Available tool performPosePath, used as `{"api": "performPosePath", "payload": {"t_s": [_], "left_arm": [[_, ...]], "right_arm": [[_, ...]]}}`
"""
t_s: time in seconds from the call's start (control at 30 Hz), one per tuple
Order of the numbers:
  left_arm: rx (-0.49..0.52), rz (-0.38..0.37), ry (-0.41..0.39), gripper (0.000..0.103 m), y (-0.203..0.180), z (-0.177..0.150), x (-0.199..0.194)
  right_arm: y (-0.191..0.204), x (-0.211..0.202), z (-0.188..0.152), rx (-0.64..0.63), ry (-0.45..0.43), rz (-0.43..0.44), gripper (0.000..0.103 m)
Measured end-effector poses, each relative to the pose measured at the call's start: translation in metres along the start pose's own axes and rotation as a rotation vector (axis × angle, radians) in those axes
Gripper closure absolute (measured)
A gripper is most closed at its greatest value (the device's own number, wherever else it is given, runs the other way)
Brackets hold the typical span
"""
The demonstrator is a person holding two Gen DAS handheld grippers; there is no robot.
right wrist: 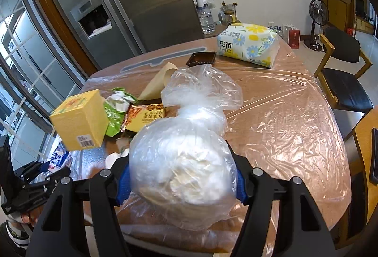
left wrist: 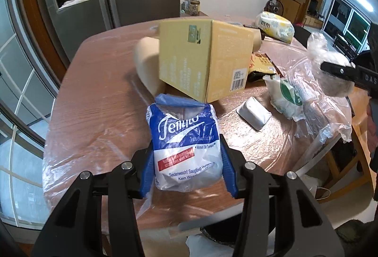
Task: Collect trash
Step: 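Carry the Tempo pack and plastic bag with both tools over the black bin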
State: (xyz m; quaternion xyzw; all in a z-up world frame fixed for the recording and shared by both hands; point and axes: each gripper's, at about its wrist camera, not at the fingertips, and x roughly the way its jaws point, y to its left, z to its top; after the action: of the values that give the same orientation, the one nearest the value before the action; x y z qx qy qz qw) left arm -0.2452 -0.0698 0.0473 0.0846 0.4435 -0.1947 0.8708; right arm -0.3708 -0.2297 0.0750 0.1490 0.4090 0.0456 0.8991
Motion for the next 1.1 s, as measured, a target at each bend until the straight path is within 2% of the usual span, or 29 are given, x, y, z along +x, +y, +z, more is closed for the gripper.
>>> {"api": "performPosePath", "payload": {"t_s": [0.23, 0.5, 0.8, 1.1], "left_arm": [[-0.019, -0.003, -0.076, 0.054, 0.007, 0.004, -0.036], [-0.02, -0.023, -0.13, 0.054, 0.004, 0.011, -0.055], [0.043, -0.078, -0.126, 0.054, -0.02, 0.0, -0.066], [0.125, -0.163, -0.064, 0.054, -0.05, -0.024, -0.064]], "right_arm": [[0.01, -0.02, -0.003, -0.012, -0.029, 0.032, 0.038], [0.024, -0.035, -0.009, -0.036, -0.055, 0.087, 0.038], [0.044, -0.05, -0.028, -0.085, -0.023, 0.173, 0.039], [0.057, -0.055, -0.07, -0.165, 0.087, 0.224, 0.039]]}}
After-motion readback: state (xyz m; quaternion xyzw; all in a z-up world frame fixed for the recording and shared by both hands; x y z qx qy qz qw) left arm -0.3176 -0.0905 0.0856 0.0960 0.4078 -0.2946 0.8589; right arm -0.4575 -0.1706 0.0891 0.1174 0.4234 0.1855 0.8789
